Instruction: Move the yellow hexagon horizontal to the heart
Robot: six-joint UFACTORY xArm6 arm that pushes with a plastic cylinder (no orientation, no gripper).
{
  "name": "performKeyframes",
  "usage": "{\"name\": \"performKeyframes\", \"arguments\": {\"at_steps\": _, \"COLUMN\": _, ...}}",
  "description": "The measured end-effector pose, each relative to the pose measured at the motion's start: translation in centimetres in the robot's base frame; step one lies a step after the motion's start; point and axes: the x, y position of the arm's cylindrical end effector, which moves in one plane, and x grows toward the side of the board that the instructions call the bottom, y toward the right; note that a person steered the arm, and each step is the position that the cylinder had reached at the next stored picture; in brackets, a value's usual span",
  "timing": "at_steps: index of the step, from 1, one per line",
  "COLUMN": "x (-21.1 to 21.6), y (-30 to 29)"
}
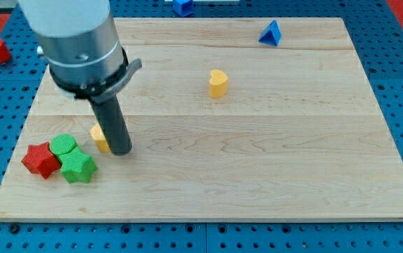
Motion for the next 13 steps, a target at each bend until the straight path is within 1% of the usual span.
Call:
{"name": "performKeyframes", "arguments": {"at_steps": 1, "x": 2.5, "y": 1.0}}
{"name": "performKeyframes", "arguments": {"at_steps": 2, "x": 2.6, "y": -2.3}}
{"name": "performKeyframes", "arguments": {"at_steps": 4, "x": -4.9, "y": -1.6}}
{"name": "performKeyframes", "arguments": {"at_steps": 5, "x": -1.9, "y": -2.3}}
{"name": "performKeyframes", "arguments": {"at_steps": 6, "x": -3.5, "y": -4.8}}
{"name": "performKeyframes", "arguments": {"at_steps": 7, "x": -8.1, "y": -4.5}}
{"name": "performKeyframes", "arguments": {"at_steps": 8, "x": -10.4, "y": -2.8}}
{"name": "performKeyframes", "arguments": {"at_steps": 9, "x": -11.8, "y": -2.8}}
{"name": "performKeyframes", "arguments": {"at_steps": 10, "x": -13.1, "y": -7.0}}
{"name": "performKeyframes", "arguments": {"at_steps": 11, "x": -16.2, "y": -5.6}}
{"name": "performKeyframes", "arguments": {"at_steps": 12, "x": -15.6, "y": -2.5}}
{"name": "performKeyframes", "arguments": {"at_steps": 13, "x": -15.7, "y": -4.7}}
